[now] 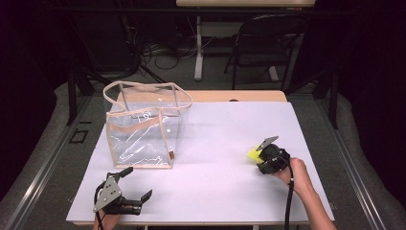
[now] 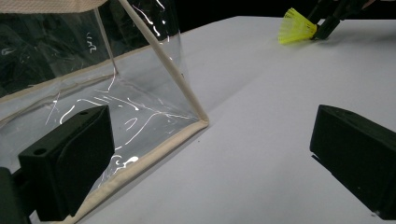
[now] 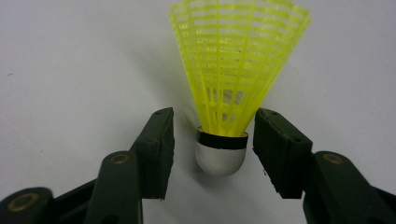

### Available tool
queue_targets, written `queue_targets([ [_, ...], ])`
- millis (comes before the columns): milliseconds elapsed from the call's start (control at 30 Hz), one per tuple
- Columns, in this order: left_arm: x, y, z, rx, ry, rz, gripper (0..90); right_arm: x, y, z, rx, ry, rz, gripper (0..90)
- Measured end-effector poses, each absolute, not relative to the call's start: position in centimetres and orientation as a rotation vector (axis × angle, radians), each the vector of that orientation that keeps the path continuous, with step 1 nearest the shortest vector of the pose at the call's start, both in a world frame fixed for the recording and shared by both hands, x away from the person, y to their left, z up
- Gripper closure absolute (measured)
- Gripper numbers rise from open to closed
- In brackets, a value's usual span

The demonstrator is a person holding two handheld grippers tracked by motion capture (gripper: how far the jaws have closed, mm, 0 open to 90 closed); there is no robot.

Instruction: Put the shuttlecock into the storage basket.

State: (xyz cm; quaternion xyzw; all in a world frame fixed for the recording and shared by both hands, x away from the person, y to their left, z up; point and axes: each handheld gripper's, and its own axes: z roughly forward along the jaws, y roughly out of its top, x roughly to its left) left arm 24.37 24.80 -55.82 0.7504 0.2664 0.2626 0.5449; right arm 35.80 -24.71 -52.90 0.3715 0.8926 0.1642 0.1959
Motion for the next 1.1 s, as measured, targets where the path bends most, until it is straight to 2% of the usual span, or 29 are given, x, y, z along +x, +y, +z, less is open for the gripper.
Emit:
queue_targets([
  [333,24.4,24.8,-55.8,1.78,0.633,0.624,0.1,36.2,-24.9,-53.1,1.046,2.502,0.411,55.7],
  [533,24.3,24.8,-55.8,1.779,0.635,0.626,0.1,36.2,-24.9,-53.4,1.09,2.493,0.428,63.7],
  [867,24.3,24.9,-55.8,1.78,0.633,0.627,0.1,36.2,-25.0,-52.6,1.109,2.523,0.365,64.2],
  [900,24.3,24.9,-55.8,1.779,0.633,0.628,0.1,36.2,-25.0,-53.0,1.104,2.495,0.45,64.1],
  [1100,24.3,24.8,-55.8,1.778,0.632,0.628,0.1,36.0,-25.0,-52.2,1.108,2.492,0.466,64.2],
])
